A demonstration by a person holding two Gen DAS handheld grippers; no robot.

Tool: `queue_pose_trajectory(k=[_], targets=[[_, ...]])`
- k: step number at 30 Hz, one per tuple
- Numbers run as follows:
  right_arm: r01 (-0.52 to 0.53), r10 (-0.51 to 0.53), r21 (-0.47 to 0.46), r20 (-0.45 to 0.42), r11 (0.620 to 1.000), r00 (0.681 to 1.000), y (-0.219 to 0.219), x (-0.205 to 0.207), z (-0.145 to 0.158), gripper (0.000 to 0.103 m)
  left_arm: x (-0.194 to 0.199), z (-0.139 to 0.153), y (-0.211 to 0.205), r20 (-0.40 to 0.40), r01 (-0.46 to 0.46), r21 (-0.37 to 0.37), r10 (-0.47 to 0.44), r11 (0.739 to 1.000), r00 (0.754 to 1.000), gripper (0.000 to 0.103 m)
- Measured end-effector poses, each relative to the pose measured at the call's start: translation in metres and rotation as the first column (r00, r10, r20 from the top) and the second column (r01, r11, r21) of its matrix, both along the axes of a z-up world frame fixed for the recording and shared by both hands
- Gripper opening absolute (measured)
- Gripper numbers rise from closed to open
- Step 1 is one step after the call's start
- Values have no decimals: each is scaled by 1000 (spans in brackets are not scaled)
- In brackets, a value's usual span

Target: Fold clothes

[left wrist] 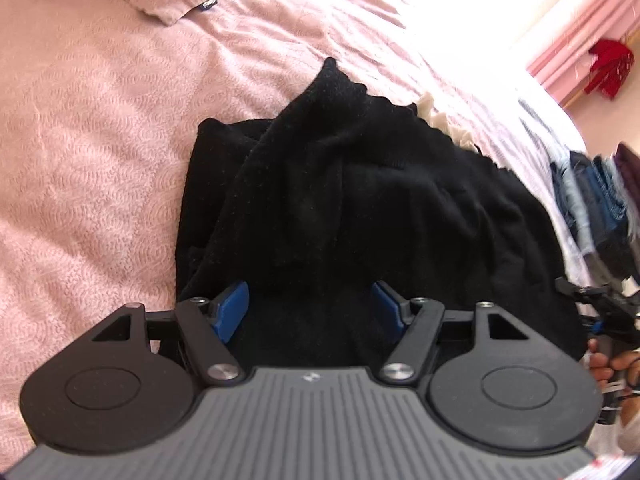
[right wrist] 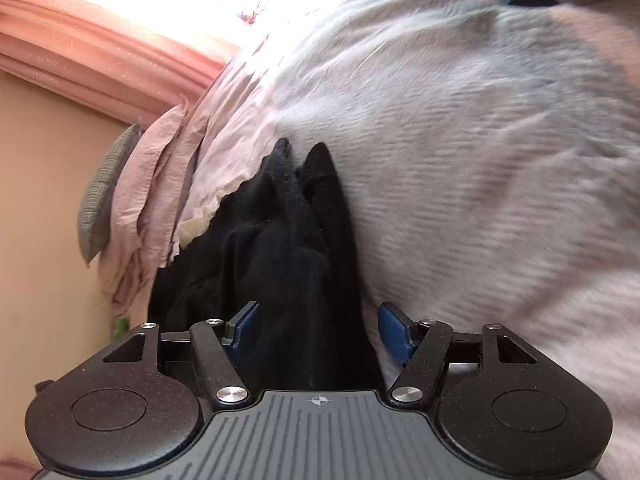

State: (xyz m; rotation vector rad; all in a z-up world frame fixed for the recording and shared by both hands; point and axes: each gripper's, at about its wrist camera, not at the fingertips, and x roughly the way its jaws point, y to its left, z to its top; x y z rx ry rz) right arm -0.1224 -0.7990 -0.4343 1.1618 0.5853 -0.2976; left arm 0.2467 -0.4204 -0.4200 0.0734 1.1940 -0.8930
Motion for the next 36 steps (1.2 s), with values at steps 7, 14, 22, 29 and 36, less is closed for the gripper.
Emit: queue_pose_trajectory(k=[7,14,22,29,36], targets=[[-57,50,-37,-179,998,983,1,27,16,13,18,8,11,-71,-3,-64,-1,998,997,62],[-208,-51,-361,-593,909,804,72,109,97,12,48,29,58,12,-70,-26,70,997,997,62],[-448,-131,-617,-669,647,732,249,245,160,12,77,15,121,-63,-163,5,163,987,985,62],[-657,16,-521,-777,546,629,358,321,43,31,89,7,153,-132,-183,-16,179,983,975,62],[-620,179,-561,-645,548,743,372,270,93,41,89,32,150,-182,-159,-134,133,978,974,62]])
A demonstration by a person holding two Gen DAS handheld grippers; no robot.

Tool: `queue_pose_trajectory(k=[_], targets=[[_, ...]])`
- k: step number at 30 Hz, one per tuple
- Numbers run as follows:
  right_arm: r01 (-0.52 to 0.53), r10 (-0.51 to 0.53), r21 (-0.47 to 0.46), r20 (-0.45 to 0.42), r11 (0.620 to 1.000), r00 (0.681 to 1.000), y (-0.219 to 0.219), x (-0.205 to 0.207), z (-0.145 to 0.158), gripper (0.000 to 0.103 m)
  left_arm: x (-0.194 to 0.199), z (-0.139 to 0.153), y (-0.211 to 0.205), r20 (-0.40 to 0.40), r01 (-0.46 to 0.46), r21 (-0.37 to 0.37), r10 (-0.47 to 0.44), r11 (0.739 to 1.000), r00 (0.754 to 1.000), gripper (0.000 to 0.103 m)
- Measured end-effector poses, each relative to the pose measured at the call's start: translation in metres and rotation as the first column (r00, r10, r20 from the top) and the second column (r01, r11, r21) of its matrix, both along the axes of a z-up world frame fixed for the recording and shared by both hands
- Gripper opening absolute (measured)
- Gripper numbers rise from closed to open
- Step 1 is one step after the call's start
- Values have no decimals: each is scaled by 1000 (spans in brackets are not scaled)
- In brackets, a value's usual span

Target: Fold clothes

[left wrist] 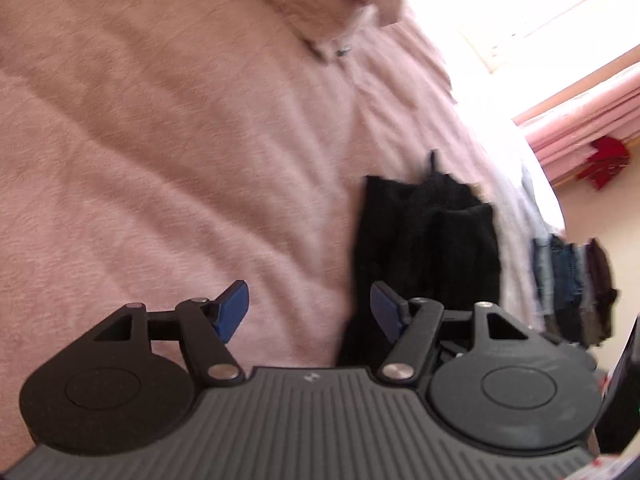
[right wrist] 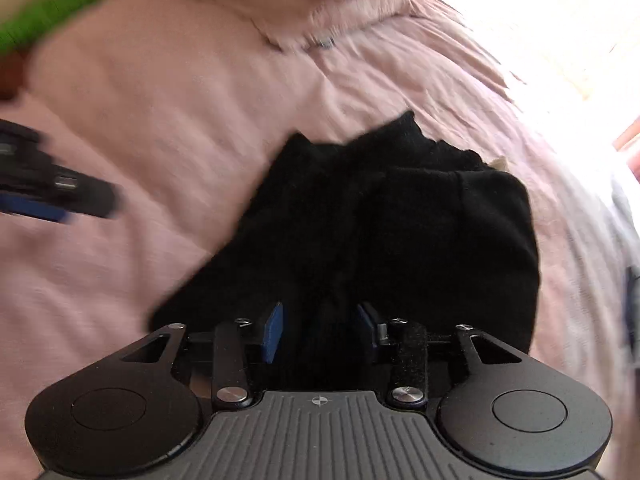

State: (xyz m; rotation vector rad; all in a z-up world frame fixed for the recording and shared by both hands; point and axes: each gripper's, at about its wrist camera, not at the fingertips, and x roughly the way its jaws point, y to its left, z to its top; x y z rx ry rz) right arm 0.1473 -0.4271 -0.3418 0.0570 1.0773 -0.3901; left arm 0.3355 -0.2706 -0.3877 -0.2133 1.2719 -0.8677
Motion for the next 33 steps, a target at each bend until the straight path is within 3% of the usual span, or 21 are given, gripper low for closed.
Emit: queue_pose_trajectory(k=[2,5,7,11,13,16,18,21,25,29,30,33], targets=[[20,-20,3,38,1000,999,-10,-23,19,41,-4,12,-14,-11,41,-42,-42,998,999,62],[178,-178,4,44,984,983,-48,-55,32,41,-16,17,-51,-32,136,-100,-140,986,990,62],[304,-304,20,32,953,952,-82,-75,28,41,-25,12,-79,-55,187,-114,-195,976,979,61],[499,-504,126,14,857,863,-151,-112,10,41,-44,-8,-125,-62,270,-101,-276,958,959,54],[555,-571,215,13,803,821,-179,-125,-3,41,-50,-21,-138,-55,280,-50,-283,959,958,50],[585,-639,393,7,709,769,-210,-142,-20,41,-52,-38,-148,-86,274,-26,-275,961,957,49],[600,-667,457,-21,656,745,-221,-145,-29,41,-53,-45,-151,-110,271,-37,-274,962,955,49],[575,-640,464,-21,674,768,-228,-141,-32,41,-57,-48,-158,-110,278,-34,-280,960,954,46],[522,-569,421,-17,742,822,-226,-131,-36,41,-56,-53,-170,-120,260,-60,-266,964,957,38],[508,-560,444,-17,739,829,-235,-129,-45,41,-57,-55,-176,-93,239,-43,-242,970,966,22],[505,-556,444,-17,741,831,-235,-129,-45,40,-58,-52,-175,-73,234,-42,-237,971,969,9],[501,-542,415,-21,760,840,-230,-123,-40,40,-64,-33,-167,19,242,-56,-241,969,970,7]])
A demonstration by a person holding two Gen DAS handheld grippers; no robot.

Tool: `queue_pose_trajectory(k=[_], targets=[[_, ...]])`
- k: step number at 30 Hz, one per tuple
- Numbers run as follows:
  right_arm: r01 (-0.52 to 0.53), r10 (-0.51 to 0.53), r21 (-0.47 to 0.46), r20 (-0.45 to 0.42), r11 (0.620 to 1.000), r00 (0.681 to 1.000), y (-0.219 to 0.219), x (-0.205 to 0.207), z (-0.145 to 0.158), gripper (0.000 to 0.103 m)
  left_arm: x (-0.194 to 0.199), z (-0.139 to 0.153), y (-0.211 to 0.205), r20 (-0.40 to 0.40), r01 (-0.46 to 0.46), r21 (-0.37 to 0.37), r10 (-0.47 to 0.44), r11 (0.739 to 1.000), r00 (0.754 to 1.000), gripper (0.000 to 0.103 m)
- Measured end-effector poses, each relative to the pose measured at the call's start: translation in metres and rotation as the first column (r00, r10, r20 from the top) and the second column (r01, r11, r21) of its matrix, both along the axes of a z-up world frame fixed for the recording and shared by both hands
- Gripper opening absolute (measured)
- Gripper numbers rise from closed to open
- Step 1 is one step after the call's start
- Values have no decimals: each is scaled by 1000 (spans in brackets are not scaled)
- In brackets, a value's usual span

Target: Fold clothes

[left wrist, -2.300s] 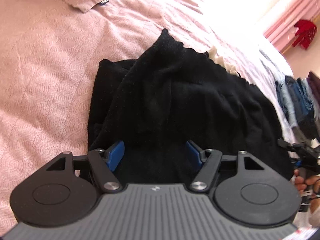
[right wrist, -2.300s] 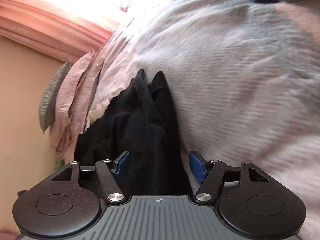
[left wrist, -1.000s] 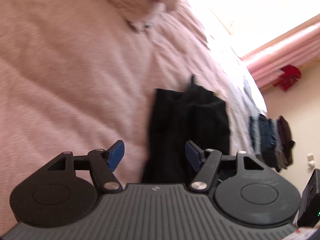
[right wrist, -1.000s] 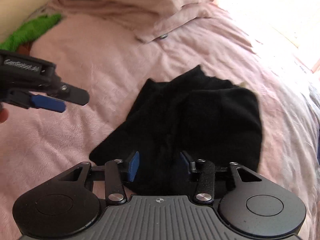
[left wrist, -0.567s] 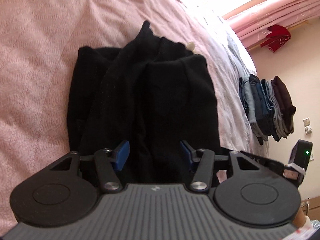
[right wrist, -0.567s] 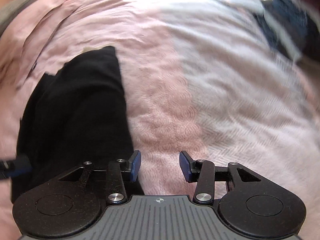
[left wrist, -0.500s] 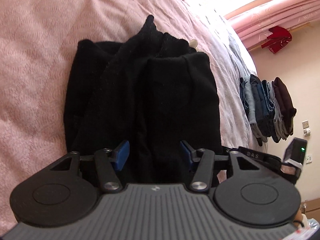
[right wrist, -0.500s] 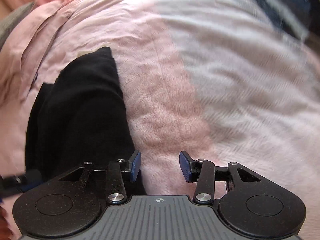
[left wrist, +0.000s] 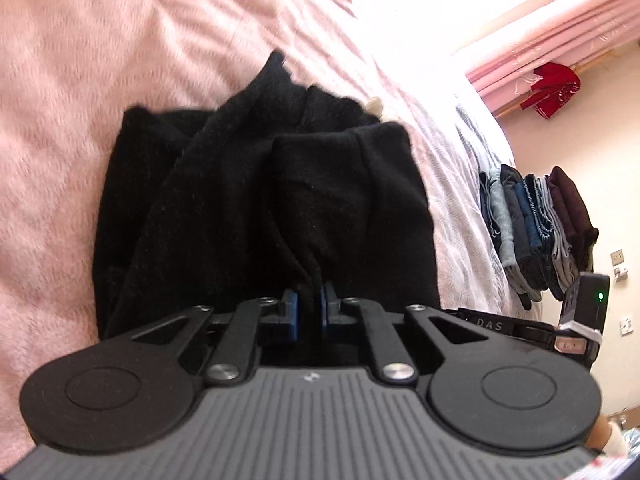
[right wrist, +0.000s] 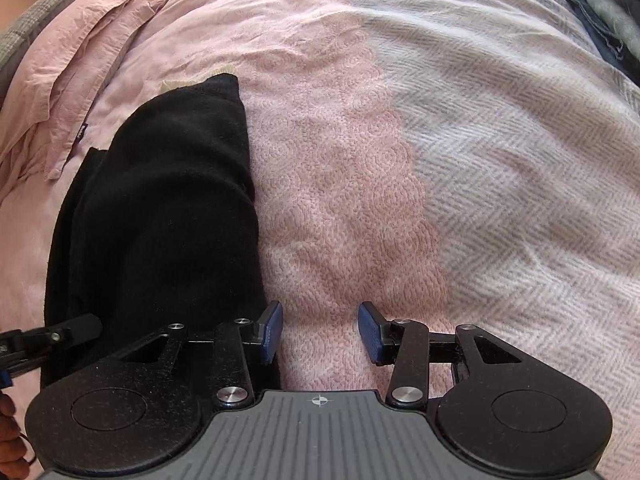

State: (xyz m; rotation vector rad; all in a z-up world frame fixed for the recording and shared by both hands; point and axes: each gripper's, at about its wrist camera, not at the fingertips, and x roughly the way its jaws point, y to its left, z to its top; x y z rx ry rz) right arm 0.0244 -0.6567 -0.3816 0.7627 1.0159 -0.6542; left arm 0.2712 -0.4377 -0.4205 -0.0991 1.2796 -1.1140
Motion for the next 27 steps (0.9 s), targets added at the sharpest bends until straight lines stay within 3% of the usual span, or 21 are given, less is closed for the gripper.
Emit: queue_pose_trajectory(k=[3,8,12,16,20,22,25,27], targets=[[-51,50,-56,-20,997,999,13,13,12,39,-5,30,13,125,10,-57,-2,998,992,7],[-175,173,-162,-29,971,984,44,45,29,39,14,40,44,186,-58,-58,68,997,980,7],[-242,232,-223,-71,944,970,66,68,25,39,30,11,66,176,-118,-24,120,993,977,7],[-257,240,-258,-96,931,966,73,74,12,39,44,-18,74,74,-162,-33,164,986,984,7],[-207,203,-203,-42,957,978,57,63,24,40,53,0,77,54,-142,-57,145,988,988,13],[-133,142,-188,38,973,989,46,56,36,39,59,11,80,53,-149,-89,154,985,987,25],[-47,79,-194,160,980,984,31,56,48,39,71,21,70,88,-166,-116,176,979,980,27],[-58,94,-189,183,980,979,25,67,44,39,76,19,54,118,-145,-106,158,984,980,27]])
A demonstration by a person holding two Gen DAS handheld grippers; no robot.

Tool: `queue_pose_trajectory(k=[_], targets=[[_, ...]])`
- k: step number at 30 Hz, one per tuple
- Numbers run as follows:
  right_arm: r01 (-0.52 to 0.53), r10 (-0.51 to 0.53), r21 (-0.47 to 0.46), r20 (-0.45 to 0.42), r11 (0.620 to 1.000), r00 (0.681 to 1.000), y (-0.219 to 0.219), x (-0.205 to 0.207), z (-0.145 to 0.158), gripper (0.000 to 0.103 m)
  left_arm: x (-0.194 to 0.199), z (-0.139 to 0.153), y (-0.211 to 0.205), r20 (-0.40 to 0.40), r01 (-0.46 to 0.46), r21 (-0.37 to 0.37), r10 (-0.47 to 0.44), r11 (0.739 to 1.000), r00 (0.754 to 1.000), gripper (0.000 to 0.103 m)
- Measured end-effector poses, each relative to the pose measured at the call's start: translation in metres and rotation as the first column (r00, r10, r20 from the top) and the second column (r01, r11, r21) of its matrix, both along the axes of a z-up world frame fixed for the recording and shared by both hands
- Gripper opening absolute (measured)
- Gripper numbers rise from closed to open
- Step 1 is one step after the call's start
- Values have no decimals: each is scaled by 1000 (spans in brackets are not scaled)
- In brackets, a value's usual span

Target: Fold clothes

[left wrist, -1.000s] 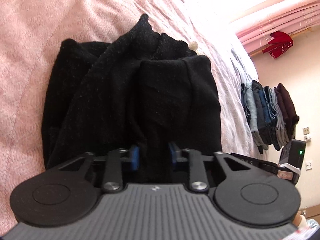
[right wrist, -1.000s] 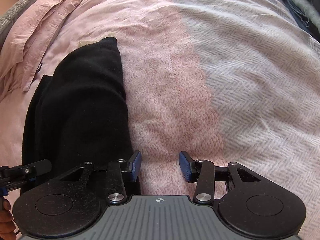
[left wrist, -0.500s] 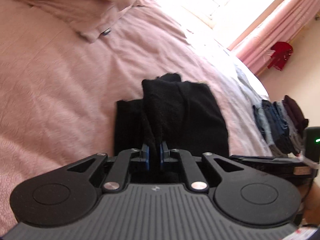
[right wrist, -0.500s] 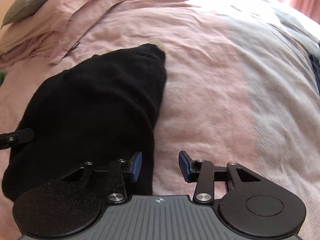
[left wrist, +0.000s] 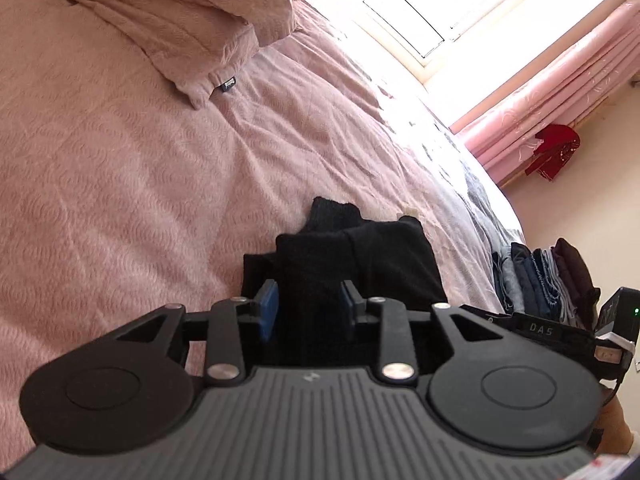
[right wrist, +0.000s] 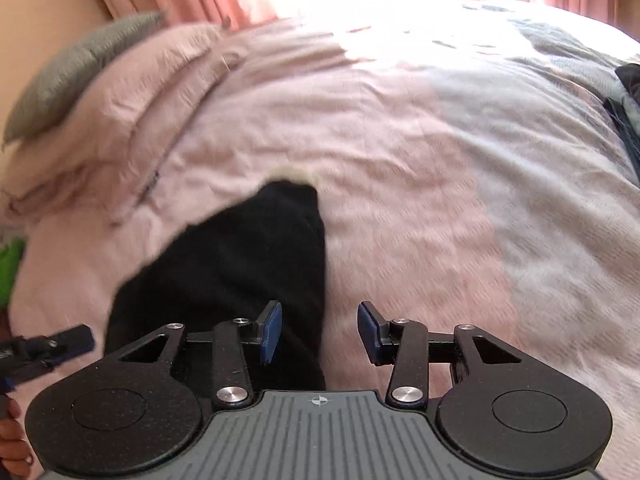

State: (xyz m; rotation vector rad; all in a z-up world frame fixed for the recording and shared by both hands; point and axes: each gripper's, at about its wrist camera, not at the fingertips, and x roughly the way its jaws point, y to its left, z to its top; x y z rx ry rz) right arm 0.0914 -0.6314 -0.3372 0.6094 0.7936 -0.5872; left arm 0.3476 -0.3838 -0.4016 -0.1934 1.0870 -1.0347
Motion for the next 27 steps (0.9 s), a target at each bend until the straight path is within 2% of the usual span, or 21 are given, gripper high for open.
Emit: queue_pose_trajectory(k=[3,5,8,10,12,14,16,20,21,22,24,27], targets=[[-25,26,10,-23,1000,999,-8,20,-29,40,6,-22,-27,32,11,114,-14,993,999,19],[-24,25,48,-20,999,999,-14,24,-44,40,11,-34,-31,9,-1,139,0,990,1000,19],[8,-12,118,37,993,999,-23,8,-36,40,11,-25,-16,25,-29,119,26,993,999,19],[23,-33,178,57,984,998,-25,-10,-31,41,8,-15,3,31,-56,121,52,991,998,25],[39,-58,236,77,971,995,-22,-35,-27,47,1,-8,30,-16,-85,112,87,990,996,27],[65,-90,282,78,957,993,-12,-61,-23,52,-13,-3,59,-101,-120,84,129,989,987,36],[87,-116,325,72,942,991,0,-90,-20,54,-38,3,90,-197,-168,72,179,983,964,49],[109,-117,359,2,927,993,36,-131,-19,55,-93,3,124,-328,-215,63,223,975,918,52],[110,-110,357,-21,927,994,44,-137,-20,55,-106,-2,125,-369,-223,55,227,973,901,58],[115,-106,353,-45,929,993,52,-143,-21,55,-117,-8,123,-408,-231,46,229,972,884,63],[121,-103,346,-69,931,992,62,-152,-23,55,-131,-24,114,-482,-273,32,254,961,838,65],[146,-133,334,-62,931,989,64,-164,-22,55,-140,-50,96,-556,-375,13,318,927,768,74]])
